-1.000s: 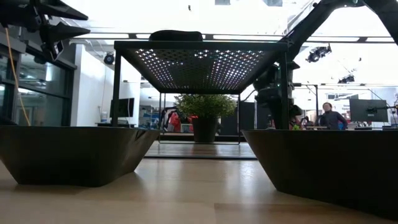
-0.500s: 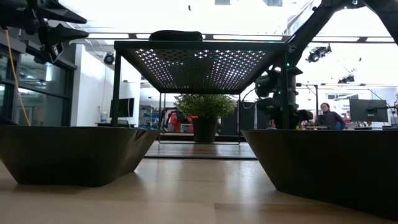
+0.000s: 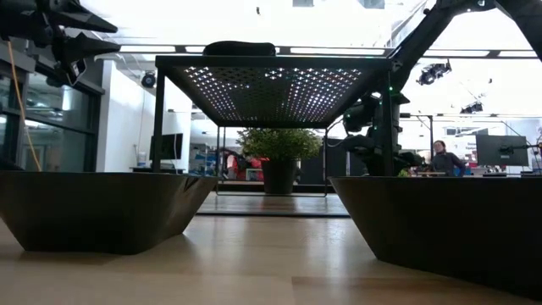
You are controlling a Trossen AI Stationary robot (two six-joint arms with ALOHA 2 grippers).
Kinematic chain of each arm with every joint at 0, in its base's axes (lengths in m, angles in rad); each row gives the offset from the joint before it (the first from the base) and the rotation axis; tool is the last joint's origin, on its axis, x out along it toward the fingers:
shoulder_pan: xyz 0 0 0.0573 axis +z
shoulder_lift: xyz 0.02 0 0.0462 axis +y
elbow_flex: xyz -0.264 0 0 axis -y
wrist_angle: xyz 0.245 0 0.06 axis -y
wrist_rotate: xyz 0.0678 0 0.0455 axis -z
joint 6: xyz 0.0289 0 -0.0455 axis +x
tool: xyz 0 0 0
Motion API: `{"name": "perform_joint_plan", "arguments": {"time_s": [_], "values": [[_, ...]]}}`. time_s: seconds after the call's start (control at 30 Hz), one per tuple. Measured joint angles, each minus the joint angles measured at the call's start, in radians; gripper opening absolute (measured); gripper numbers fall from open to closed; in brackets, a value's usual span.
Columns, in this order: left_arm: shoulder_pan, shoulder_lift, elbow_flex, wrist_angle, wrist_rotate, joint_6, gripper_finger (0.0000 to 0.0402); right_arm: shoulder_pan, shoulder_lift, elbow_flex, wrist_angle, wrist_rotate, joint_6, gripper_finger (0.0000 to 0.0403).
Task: Pick & Place Mini shaped plates
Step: Stack the square plate on top of the square plate on the shelf
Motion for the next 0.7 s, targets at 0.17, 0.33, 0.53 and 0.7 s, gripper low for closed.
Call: {"name": "perform_joint_plan", "arguments": {"time_s": [0.17,0.33,0.53,0.7], "values": [[0.0,0.0,0.0,0.0,0.004,0.0,0.0131,0.004,0.0,0.0,0.001,-0.009,-0.02,0.0114],[0.0,0.0,0.0,0.0,0.004,0.0,0.0131,0.004,0.0,0.0,-0.004,-0.031,-0.036,0.0114],[0.0,0.0,0.0,0.0,0.006,-0.005,0.0131,0.004,0.0,0.0,-0.004,-0.058,-0.052,0.0114],[0.0,0.0,0.0,0.0,0.006,-0.005,0.0131,0.004,0.0,0.0,-0.004,-0.083,-0.078,0.0114]]}}
